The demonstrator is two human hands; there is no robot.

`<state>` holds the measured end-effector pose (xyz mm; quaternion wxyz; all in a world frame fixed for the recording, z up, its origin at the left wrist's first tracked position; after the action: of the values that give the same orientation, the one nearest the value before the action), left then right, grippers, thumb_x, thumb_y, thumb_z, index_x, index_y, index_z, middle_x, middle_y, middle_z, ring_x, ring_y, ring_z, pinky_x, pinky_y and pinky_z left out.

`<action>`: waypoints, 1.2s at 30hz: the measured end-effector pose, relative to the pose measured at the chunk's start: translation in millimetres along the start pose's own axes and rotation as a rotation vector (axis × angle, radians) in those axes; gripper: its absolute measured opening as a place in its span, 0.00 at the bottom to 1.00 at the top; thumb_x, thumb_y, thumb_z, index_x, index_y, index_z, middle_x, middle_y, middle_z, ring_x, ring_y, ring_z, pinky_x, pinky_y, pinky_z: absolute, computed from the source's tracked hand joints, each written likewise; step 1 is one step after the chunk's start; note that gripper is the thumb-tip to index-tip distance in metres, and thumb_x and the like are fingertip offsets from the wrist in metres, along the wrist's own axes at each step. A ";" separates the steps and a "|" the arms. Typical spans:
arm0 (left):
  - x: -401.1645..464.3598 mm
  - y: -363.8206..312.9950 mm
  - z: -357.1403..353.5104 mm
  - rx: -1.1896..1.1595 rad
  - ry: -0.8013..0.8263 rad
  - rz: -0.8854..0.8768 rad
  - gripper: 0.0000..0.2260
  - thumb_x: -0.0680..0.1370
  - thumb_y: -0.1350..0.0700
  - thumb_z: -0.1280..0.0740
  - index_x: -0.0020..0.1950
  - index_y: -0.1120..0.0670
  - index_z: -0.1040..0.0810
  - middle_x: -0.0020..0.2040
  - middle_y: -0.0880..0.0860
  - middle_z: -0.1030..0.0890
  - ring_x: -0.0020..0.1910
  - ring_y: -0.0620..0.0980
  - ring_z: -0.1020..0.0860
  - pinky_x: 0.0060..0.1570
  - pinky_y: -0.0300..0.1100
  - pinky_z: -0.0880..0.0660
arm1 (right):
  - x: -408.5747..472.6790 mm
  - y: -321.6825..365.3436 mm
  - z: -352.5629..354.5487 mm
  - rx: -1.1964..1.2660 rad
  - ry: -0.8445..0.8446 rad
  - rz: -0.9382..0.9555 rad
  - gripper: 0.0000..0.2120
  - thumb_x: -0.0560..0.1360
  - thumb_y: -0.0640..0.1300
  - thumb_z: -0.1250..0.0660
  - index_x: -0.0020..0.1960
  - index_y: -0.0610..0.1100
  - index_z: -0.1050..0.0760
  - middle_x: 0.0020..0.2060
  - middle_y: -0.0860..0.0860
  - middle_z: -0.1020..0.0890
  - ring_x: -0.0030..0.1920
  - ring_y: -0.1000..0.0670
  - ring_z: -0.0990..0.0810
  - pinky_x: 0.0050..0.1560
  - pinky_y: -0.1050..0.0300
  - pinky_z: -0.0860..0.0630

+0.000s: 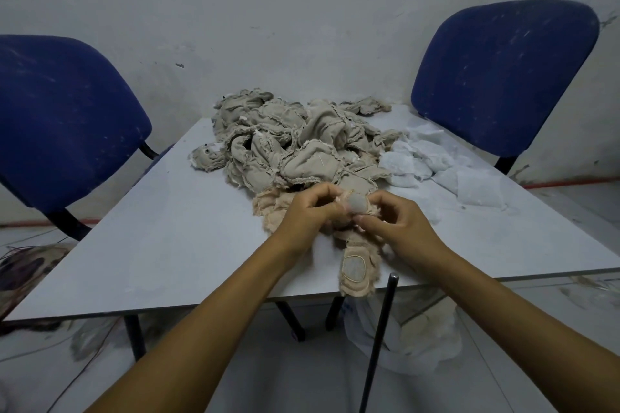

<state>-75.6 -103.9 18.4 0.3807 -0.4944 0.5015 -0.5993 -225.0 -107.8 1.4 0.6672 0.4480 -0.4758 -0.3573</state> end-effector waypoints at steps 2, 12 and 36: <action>0.7 0.4 0.2 0.036 0.014 -0.009 0.06 0.70 0.62 0.30 0.47 0.57 0.21 0.44 0.59 0.20 0.44 0.55 0.21 0.48 0.51 0.23 | 0.5 -1.2 1.2 -0.010 -0.024 -0.005 0.05 0.75 0.36 0.28 0.48 0.44 0.20 0.36 0.46 0.19 0.36 0.53 0.22 0.36 0.61 0.26; -5.0 0.6 3.7 0.508 -0.129 -0.124 0.09 0.76 0.65 0.29 0.51 0.52 0.23 0.47 0.54 0.20 0.45 0.50 0.21 0.46 0.42 0.23 | 3.6 -12.0 4.6 -0.391 -0.160 -0.023 0.07 0.73 0.44 0.27 0.44 0.51 0.26 0.34 0.48 0.19 0.34 0.47 0.21 0.35 0.51 0.24; -10.4 10.2 -8.2 0.930 -0.096 -0.220 0.10 0.79 0.54 0.33 0.60 0.51 0.19 0.54 0.51 0.29 0.57 0.51 0.31 0.60 0.48 0.30 | -1.7 6.7 -1.9 -0.117 -0.099 0.050 0.08 0.71 0.46 0.29 0.46 0.43 0.24 0.40 0.37 0.24 0.39 0.47 0.26 0.43 0.43 0.25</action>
<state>-81.7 -94.3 6.2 0.5188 -0.3488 0.1066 -0.7732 -223.3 -103.5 6.9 0.6766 0.3779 -0.4977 -0.3894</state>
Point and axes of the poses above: each hand's wrist, its own x-axis towards the middle knuckle, its own z-axis out of the back of the hand, y = z × x, the point moved 7 cm from there along x, towards the middle knuckle
